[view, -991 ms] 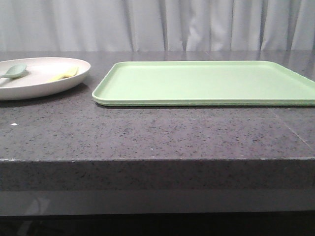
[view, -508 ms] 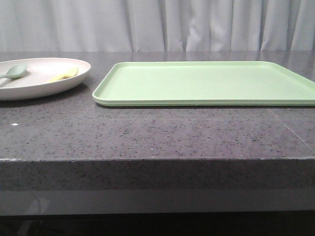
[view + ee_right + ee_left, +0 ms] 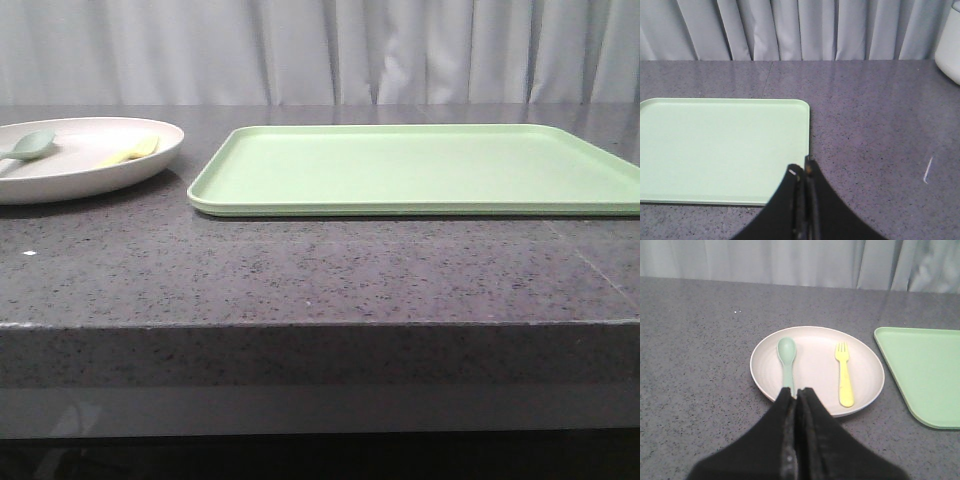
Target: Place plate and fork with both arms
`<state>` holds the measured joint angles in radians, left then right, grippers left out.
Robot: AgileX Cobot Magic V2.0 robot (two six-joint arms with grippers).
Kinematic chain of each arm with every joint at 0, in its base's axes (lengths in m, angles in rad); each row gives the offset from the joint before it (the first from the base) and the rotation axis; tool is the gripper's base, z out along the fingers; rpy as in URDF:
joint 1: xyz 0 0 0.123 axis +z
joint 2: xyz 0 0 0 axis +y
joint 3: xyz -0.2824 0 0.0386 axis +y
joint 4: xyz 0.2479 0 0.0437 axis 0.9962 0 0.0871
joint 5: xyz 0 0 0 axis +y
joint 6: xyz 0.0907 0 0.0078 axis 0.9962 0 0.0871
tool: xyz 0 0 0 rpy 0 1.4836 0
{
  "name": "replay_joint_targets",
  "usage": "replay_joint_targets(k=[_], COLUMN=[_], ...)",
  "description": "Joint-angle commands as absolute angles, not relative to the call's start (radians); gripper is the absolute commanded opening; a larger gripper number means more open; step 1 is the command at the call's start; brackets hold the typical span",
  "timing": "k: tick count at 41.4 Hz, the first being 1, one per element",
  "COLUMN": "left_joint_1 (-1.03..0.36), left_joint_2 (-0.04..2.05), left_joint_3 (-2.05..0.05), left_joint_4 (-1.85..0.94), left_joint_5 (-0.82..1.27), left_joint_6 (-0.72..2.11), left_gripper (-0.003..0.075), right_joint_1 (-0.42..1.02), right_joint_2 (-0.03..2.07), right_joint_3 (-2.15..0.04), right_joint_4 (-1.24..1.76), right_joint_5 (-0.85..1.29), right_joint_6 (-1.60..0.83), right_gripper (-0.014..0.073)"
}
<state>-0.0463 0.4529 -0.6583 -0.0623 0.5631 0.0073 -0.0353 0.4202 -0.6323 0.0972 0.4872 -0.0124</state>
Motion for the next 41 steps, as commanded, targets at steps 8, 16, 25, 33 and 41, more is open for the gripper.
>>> replay_joint_targets(k=[8, 16, 25, 33, 41], left_joint_1=[-0.055, -0.055, -0.055, -0.055, -0.055], left_joint_2=[0.465, 0.465, 0.465, 0.465, 0.465], left_joint_3=[-0.693, -0.693, -0.693, -0.693, -0.693], left_joint_4=[-0.075, -0.067, -0.057, -0.057, -0.059], left_joint_5=[0.476, 0.473, 0.473, 0.473, 0.473], left_joint_6=[0.009, 0.009, 0.009, 0.009, 0.009], left_gripper=[-0.0013, 0.0311, 0.0512, 0.0512, 0.0512], right_joint_1=[-0.039, -0.039, -0.024, -0.024, 0.017], right_joint_2=[0.435, 0.435, 0.435, 0.435, 0.435], right_joint_3=[-0.666, -0.666, -0.666, -0.666, -0.666], right_joint_4=[0.086, 0.040, 0.036, 0.036, 0.036], right_joint_5=[0.426, 0.449, 0.430, 0.430, 0.430], right_joint_6=[-0.014, -0.021, -0.040, -0.040, -0.040], right_gripper=[-0.0102, 0.0217, 0.0365, 0.0365, 0.0365])
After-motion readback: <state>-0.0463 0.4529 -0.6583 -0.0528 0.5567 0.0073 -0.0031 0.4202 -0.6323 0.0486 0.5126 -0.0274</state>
